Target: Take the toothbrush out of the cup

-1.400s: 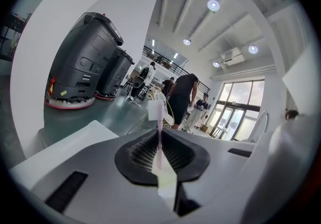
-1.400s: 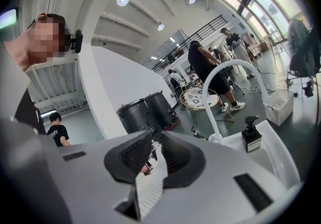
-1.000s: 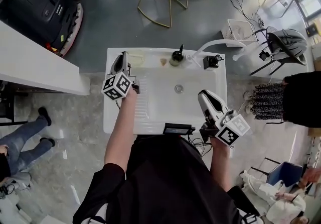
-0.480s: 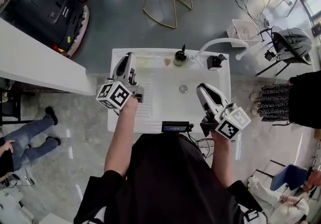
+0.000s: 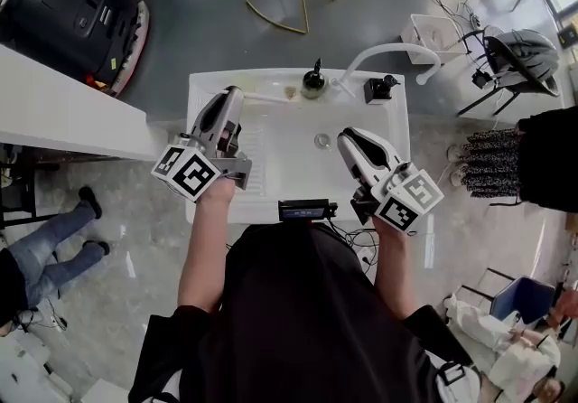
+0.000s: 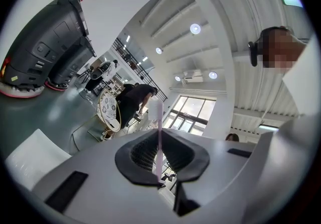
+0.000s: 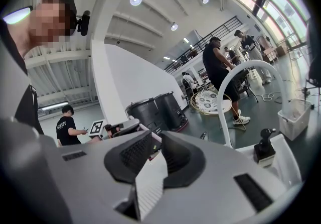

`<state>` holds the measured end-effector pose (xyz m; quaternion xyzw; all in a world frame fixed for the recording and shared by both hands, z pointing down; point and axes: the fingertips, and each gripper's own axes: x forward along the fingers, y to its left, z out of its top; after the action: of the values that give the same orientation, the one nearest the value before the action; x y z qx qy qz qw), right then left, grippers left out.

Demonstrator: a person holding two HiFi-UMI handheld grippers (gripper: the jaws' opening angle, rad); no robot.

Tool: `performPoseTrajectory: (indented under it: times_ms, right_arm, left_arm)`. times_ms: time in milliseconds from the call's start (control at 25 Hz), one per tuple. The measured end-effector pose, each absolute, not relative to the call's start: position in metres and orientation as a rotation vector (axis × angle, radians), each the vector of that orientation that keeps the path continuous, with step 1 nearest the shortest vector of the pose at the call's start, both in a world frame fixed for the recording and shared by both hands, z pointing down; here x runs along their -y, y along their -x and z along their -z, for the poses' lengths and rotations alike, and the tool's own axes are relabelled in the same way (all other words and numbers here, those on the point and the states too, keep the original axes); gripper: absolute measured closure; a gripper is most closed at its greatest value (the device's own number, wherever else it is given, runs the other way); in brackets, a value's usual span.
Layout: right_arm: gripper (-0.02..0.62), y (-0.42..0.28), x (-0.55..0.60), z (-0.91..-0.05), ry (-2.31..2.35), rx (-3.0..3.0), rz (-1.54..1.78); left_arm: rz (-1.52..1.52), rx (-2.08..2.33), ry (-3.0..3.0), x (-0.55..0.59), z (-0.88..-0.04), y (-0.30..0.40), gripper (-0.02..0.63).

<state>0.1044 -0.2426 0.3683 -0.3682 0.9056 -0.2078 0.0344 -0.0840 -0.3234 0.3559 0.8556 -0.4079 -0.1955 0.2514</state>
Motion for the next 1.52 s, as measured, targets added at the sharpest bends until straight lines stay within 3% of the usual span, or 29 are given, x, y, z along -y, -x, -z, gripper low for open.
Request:
performPoseTrajectory:
  times_ms: [600, 1520]
  right_arm:
    - [0.486, -0.079, 0.226, -0.374, 1.078, -2.983, 0.531]
    - [0.477, -0.049, 0.211, -0.405, 1.100, -3.286, 0.244]
  left_arm:
    - [0.352, 0.868, -2.490, 0.280, -0.333, 0.032, 0.581]
    - [0.112, 0.567, -2.655, 0.236, -0.322, -0.020, 0.581]
